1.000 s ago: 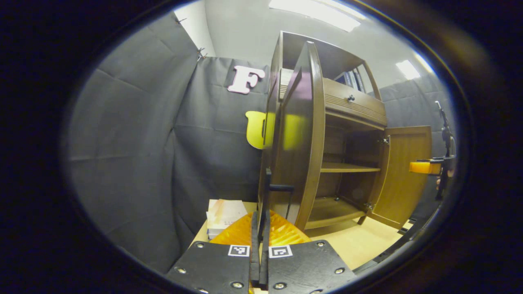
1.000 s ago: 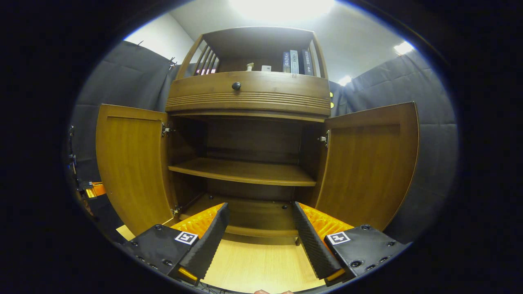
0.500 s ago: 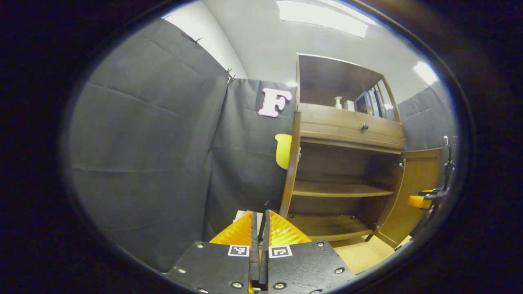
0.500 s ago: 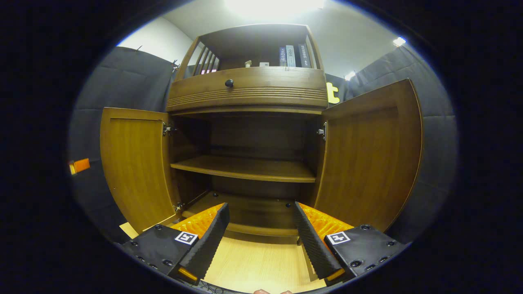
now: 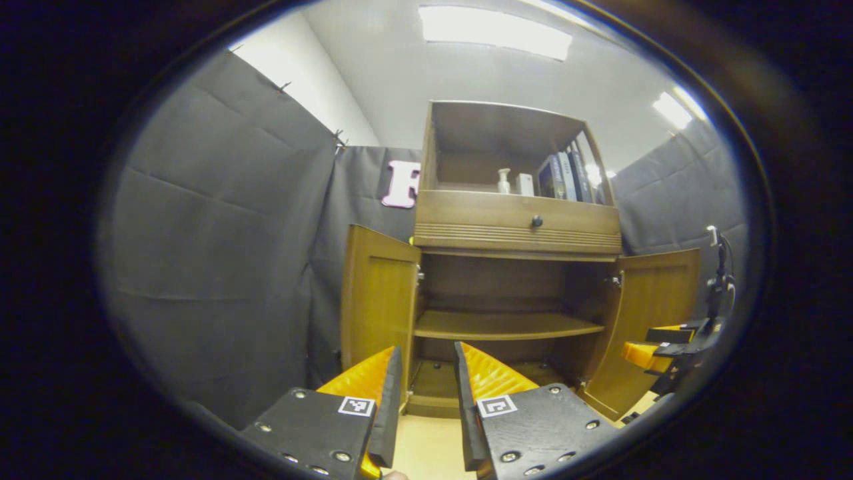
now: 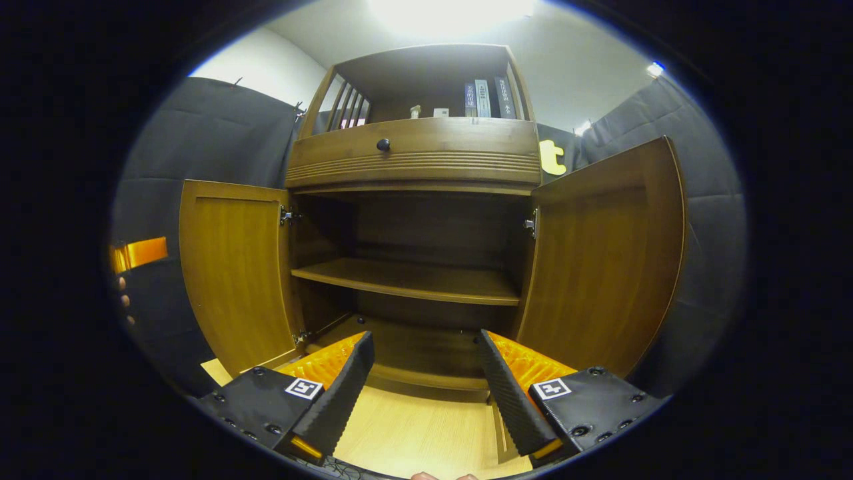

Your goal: Open the right door of the double-door shoe cabinet with the right hand, and open the left door with the left hand.

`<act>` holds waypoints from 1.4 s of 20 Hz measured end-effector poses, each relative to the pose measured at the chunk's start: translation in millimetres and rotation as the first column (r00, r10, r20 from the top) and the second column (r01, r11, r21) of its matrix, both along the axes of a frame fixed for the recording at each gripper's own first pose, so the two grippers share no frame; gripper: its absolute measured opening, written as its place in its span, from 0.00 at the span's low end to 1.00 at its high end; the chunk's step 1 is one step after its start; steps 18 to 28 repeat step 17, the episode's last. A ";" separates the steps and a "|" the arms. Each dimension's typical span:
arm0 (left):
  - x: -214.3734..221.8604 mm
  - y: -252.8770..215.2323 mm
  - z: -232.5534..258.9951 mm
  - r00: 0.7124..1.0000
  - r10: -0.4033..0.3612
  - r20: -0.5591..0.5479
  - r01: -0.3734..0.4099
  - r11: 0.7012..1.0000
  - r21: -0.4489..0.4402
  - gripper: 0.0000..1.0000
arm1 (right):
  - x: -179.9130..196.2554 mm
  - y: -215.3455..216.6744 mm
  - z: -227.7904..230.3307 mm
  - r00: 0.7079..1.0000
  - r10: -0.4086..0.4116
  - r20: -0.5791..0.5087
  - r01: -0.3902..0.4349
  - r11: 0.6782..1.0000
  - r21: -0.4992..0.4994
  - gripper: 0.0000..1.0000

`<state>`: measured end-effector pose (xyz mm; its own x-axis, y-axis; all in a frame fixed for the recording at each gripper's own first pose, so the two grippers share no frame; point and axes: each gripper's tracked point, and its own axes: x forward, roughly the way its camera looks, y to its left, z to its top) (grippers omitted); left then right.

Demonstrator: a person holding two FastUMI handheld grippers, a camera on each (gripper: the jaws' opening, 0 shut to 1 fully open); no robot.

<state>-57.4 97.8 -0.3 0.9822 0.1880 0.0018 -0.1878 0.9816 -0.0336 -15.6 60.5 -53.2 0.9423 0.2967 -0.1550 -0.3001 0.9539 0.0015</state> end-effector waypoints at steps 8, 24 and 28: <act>10.7 -30.1 -19.6 0.997 -0.060 -0.040 0.059 0.998 -0.013 0.41 | -8.2 4.6 6.0 1.000 0.031 -0.004 -0.031 0.999 -0.032 0.97; 6.4 -23.7 -16.4 0.996 -0.076 -0.044 0.075 0.997 -0.031 0.41 | -21.3 -2.1 -0.9 1.000 -0.022 -0.019 0.021 0.999 -0.035 0.99; 6.4 -23.7 -16.4 0.996 -0.076 -0.044 0.075 0.997 -0.031 0.41 | -21.3 -2.1 -0.9 1.000 -0.022 -0.019 0.021 0.999 -0.035 0.99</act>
